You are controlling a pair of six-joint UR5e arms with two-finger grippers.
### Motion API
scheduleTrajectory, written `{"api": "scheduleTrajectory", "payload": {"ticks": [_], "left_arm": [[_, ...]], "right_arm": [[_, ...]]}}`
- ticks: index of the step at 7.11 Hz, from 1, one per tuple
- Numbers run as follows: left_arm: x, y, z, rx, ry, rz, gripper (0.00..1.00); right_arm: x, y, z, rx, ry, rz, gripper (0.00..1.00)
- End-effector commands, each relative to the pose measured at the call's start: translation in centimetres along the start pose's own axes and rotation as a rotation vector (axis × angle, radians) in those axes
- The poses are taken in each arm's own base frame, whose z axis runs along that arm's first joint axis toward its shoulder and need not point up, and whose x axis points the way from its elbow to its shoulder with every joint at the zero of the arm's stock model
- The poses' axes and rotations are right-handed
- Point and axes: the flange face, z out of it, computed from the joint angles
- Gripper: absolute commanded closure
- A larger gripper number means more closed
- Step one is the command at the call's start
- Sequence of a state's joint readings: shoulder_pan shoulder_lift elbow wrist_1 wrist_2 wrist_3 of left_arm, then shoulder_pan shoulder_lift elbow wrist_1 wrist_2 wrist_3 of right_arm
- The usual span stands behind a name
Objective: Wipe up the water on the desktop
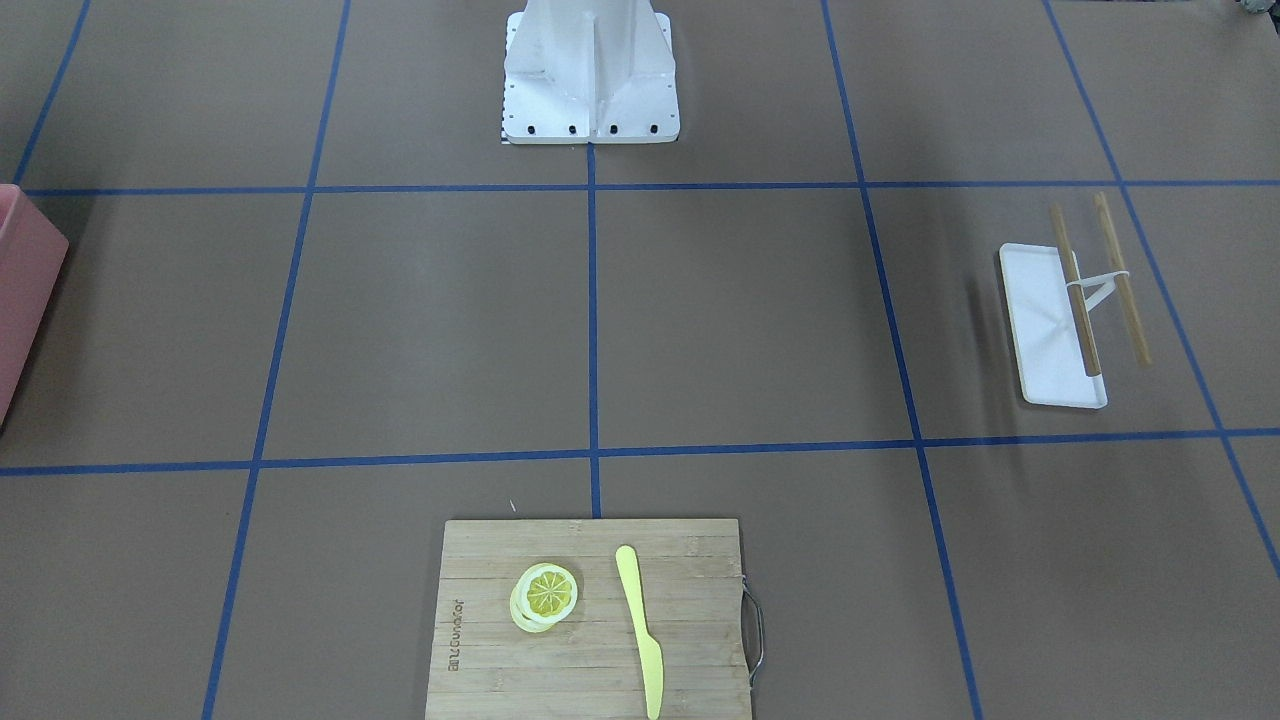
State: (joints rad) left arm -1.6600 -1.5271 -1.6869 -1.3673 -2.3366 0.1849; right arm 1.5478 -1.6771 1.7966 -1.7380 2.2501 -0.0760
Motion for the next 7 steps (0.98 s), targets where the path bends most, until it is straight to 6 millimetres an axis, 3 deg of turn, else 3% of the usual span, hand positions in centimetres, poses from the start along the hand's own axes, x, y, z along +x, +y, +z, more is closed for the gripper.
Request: {"api": "scheduleTrajectory", "payload": {"ticks": [1,7], "left_arm": [[0.04,0.01,0.0,0.002,0.002,0.002,0.0],[-0.14,0.02,0.2,-0.001,0.004,-0.001,0.0]], "right_arm": [[0.15,-0.27,0.16,0.025,0.002,-0.03,0.0],[-0.3,-0.57,-0.51,0.039,0.001,-0.04,0.0]]}}
